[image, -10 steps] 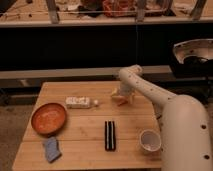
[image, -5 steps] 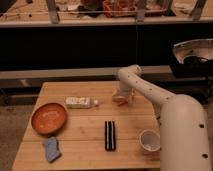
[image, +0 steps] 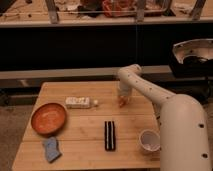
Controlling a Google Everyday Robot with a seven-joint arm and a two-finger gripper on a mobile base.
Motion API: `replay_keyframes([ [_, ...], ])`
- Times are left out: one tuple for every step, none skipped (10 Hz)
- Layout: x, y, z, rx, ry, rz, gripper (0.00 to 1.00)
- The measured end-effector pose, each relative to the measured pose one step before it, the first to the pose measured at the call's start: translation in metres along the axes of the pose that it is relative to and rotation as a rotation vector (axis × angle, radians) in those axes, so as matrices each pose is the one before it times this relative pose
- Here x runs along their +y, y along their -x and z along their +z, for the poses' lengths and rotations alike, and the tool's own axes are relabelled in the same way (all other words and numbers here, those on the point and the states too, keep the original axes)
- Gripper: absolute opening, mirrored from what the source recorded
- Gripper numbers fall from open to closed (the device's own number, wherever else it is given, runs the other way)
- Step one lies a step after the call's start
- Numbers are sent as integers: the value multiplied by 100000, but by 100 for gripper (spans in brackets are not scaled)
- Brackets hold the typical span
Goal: Drag the pepper across the table
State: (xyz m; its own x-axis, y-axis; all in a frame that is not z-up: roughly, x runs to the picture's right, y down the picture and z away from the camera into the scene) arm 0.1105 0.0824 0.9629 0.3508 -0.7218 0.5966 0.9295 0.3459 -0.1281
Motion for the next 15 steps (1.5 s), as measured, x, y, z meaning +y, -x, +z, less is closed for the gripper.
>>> replay_keyframes([
  [-186, 99, 33, -193, -8, -282, 1],
  [-83, 142, 10, 1, 138, -434, 1],
  [25, 370, -18, 193, 378, -696, 1],
  [-78, 819, -120, 393, 510, -1352, 1],
  [-237, 1045, -90, -142, 239, -1407, 1],
  [125, 313, -85, 218, 512, -1030, 1],
  [97, 256, -1, 43, 367, -706, 1],
  [94, 495, -108, 91, 294, -1135, 1],
  [194, 471, -89, 52, 324, -710, 1],
  [160, 307, -113, 67, 78, -271, 1],
  [125, 290, -75, 36, 256, -426, 1],
  [-295, 329, -85, -4, -44, -838, 1],
  [107, 259, -73, -163, -160, -137, 1],
  [331, 126, -55, 245, 351, -206, 1],
  [146, 647, -70, 60, 85, -444, 1],
])
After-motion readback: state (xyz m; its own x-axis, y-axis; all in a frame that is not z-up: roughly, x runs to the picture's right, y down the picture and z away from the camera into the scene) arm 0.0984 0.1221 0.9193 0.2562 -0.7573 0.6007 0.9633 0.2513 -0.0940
